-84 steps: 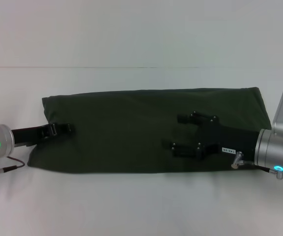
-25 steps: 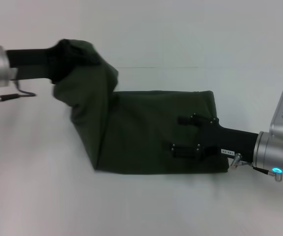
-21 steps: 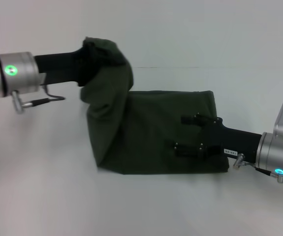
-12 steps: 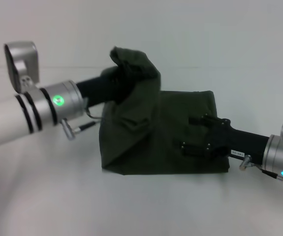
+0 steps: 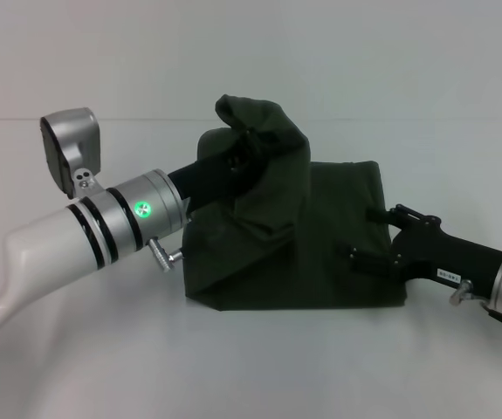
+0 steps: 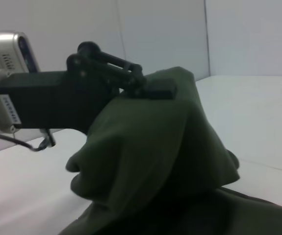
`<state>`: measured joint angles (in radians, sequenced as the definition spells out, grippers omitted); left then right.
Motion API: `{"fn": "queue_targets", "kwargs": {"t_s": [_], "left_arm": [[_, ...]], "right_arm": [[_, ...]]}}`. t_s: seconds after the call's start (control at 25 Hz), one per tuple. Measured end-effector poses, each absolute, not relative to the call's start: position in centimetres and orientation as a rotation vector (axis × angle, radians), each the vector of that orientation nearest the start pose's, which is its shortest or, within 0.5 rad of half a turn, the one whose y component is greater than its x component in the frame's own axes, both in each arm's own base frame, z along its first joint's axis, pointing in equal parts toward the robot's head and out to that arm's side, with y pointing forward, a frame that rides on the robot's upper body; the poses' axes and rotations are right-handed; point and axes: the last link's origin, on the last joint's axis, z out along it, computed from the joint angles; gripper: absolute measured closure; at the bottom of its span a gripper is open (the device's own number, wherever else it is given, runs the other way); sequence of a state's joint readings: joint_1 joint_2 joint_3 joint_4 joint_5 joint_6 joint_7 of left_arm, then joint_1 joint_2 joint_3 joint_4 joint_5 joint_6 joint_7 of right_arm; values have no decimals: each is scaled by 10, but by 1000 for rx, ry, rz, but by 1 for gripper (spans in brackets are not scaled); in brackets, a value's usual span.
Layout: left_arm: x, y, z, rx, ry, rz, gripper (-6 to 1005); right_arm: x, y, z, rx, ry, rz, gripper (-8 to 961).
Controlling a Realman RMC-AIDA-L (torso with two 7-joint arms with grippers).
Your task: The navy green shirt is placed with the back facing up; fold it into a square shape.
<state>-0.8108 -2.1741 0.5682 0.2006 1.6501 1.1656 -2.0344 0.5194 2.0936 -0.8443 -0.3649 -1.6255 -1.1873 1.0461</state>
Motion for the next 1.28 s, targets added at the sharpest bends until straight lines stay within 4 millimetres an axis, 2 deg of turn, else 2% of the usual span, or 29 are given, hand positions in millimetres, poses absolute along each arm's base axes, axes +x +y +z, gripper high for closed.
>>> {"fn": "queue_targets", "kwargs": {"t_s": [0.2, 0.44, 0.68, 0.84, 0.88, 1.0, 1.12, 1.28], "left_arm": [[-177, 384, -95, -2074, -1784, -1331, 877], [-181, 385, -99, -2048, -1725, -1314, 679], [-181, 385, -96, -2040, -1718, -1342, 433], [-188, 384, -83, -2045, -1669, -1385, 243], [-192, 383, -78, -2040, -1654, -1394, 224], [-203, 379, -64, -2065, -1584, -1397, 167], [-215, 371, -49, -2168, -1480, -1331, 111], [-229, 363, -39, -2268, -1377, -1218, 70]], "right_arm": [[295, 334, -44, -2401, 672, 697, 26], [309, 326, -39, -2339, 732, 702, 26], [327, 317, -28, -2237, 809, 717, 26], [338, 309, -21, -2164, 872, 753, 26], [339, 307, -19, -2152, 889, 772, 26], [337, 306, -8, -2150, 927, 836, 26], [328, 306, 3, -2213, 942, 905, 26], [309, 306, 9, -2350, 830, 942, 26]]}}
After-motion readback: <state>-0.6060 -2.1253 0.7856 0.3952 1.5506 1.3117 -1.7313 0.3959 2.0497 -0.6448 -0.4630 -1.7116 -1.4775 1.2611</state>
